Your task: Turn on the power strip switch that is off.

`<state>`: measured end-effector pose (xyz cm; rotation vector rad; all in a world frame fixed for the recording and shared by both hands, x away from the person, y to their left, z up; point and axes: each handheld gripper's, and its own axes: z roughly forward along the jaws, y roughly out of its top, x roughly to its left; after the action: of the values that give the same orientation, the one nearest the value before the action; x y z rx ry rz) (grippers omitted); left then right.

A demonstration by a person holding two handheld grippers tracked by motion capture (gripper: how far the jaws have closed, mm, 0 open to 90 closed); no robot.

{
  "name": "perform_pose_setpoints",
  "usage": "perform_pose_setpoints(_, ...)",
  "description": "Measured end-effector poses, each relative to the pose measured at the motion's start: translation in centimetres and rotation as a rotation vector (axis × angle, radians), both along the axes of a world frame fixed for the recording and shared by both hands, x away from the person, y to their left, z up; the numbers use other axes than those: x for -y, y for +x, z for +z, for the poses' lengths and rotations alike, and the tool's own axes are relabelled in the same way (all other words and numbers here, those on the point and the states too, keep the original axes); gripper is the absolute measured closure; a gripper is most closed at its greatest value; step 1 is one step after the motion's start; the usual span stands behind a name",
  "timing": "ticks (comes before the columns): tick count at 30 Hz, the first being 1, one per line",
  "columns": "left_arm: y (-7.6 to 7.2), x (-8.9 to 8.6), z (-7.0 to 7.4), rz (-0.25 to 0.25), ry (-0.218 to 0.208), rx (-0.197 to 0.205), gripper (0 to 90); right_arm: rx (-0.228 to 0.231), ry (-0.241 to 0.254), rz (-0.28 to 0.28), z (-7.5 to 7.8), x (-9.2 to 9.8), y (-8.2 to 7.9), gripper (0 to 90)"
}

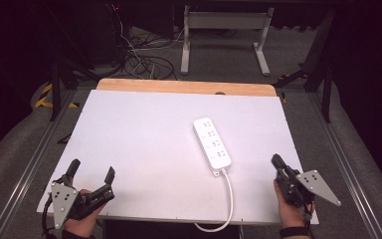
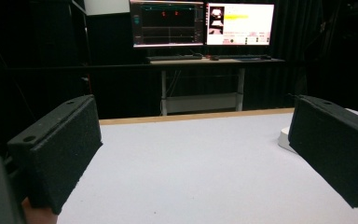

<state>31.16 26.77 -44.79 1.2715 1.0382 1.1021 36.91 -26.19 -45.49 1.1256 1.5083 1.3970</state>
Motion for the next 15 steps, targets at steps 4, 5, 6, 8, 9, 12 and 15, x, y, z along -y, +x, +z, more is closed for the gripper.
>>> perform_pose_setpoints(4, -0.1, 0.0, 0.0, -0.005, -0.003, 0.001, 3.1, -0.049, 0.045, 0.012, 0.8, 1.0, 0.2, 90.0)
perform_pose_setpoints(5, -0.1, 0.0, 0.0, -0.004, -0.002, 0.001, 3.2, -0.049, 0.043, 0.015, 1.0, 1.1, 0.3, 90.0)
perform_pose_setpoints(6, -0.1, 0.0, 0.0, -0.004, -0.001, 0.000, 3.2, -0.042, 0.043, 0.018, 1.3, 1.1, 0.3, 90.0)
perform_pose_setpoints(8, -0.1, 0.0, 0.0, -0.003, 0.003, 0.000, 3.3, -0.043, 0.034, 0.021, 2.2, 1.0, 0.5, 90.0)
perform_pose_setpoints(9, -0.1, 0.1, 0.0, -0.001, 0.000, 0.002, 3.3, -0.045, 0.024, 0.027, 2.8, 0.7, 0.7, 90.0)
perform_pose_setpoints(12, -0.2, 0.1, 0.0, 0.001, 0.014, 0.000, 3.3, -0.033, -0.012, 0.050, 4.5, -0.6, 1.0, 90.0)
perform_pose_setpoints(15, -0.4, -0.1, -0.1, 0.007, 0.016, 0.001, 3.4, -0.039, -0.042, 0.088, 5.7, -2.0, 1.5, 90.0)
